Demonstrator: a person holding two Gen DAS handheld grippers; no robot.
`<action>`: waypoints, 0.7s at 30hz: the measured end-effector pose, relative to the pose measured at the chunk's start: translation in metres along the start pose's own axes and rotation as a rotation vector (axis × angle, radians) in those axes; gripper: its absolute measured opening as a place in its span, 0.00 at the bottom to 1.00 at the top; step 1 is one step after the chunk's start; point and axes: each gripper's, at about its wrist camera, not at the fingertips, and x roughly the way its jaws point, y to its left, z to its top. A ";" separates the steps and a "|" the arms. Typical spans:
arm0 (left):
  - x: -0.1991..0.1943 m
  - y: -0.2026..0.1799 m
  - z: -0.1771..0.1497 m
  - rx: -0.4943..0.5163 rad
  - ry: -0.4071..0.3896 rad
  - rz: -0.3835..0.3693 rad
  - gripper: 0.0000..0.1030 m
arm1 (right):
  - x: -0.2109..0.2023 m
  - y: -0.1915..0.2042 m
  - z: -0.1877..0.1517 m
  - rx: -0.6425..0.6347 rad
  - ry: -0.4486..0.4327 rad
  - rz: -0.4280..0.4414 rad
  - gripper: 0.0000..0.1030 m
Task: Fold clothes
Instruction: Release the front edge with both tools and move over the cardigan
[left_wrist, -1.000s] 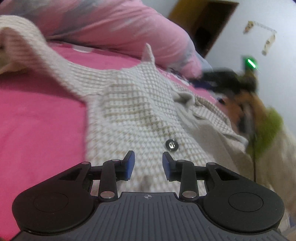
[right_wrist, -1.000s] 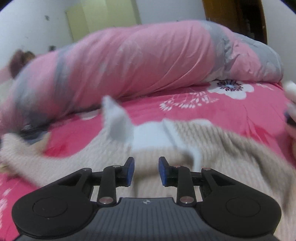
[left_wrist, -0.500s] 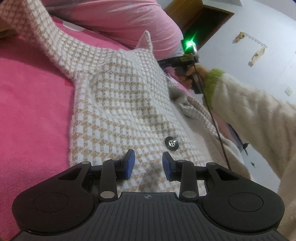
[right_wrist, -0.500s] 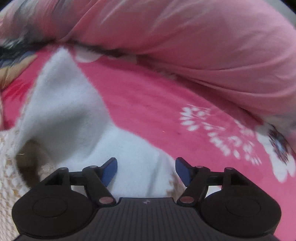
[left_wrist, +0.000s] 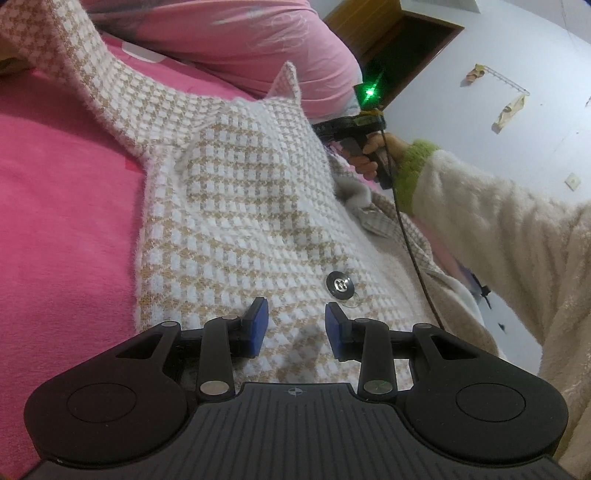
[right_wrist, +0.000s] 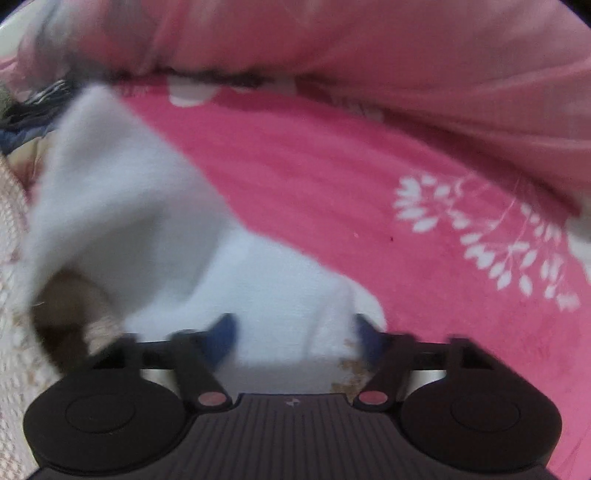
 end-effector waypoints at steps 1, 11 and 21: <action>0.000 0.000 0.000 0.000 0.000 0.000 0.33 | -0.005 0.009 -0.003 -0.034 -0.019 -0.030 0.33; 0.001 -0.002 -0.002 0.009 -0.004 0.007 0.33 | -0.085 0.061 -0.032 -0.144 -0.477 -0.436 0.13; 0.001 0.000 -0.001 0.015 -0.006 0.007 0.33 | -0.010 0.044 -0.018 0.004 -0.448 -0.553 0.17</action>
